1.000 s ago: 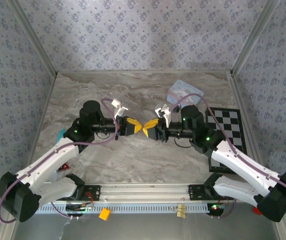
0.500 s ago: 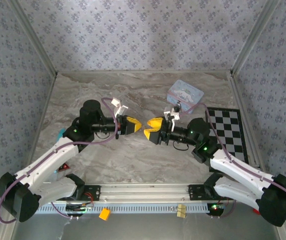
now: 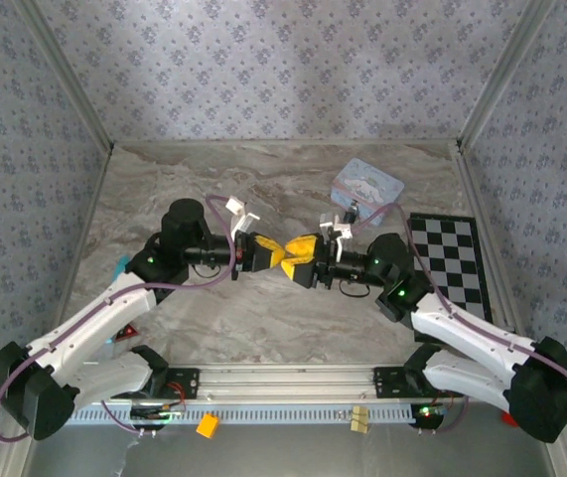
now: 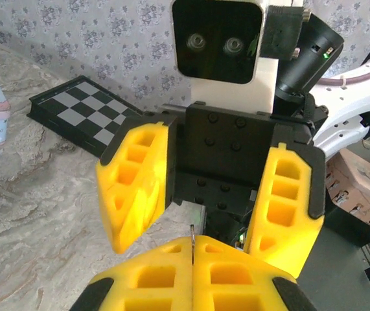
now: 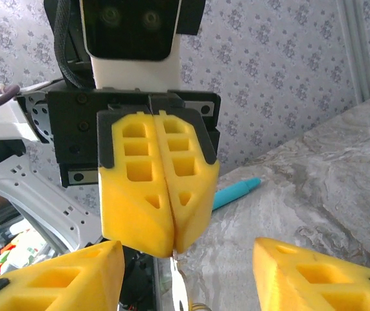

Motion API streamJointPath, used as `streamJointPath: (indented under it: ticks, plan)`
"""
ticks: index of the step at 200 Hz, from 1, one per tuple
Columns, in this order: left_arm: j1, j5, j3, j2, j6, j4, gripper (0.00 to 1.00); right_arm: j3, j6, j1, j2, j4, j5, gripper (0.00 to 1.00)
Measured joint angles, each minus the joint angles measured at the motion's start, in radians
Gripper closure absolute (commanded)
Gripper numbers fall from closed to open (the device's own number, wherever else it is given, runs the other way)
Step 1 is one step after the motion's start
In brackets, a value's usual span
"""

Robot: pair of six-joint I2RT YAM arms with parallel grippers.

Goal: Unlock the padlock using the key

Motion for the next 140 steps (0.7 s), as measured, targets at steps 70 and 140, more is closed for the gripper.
streamJointPath:
  ticks: [70,140]
  plan:
    - [0.0,-0.043,0.008,-0.014,0.014,-0.014,1.0,0.005,-0.001,-0.021,-0.001,-0.029,-0.056,0.66]
    - [0.001,-0.048,0.008,-0.015,0.014,-0.021,1.0,0.006,-0.001,-0.028,-0.013,-0.058,-0.073,0.77]
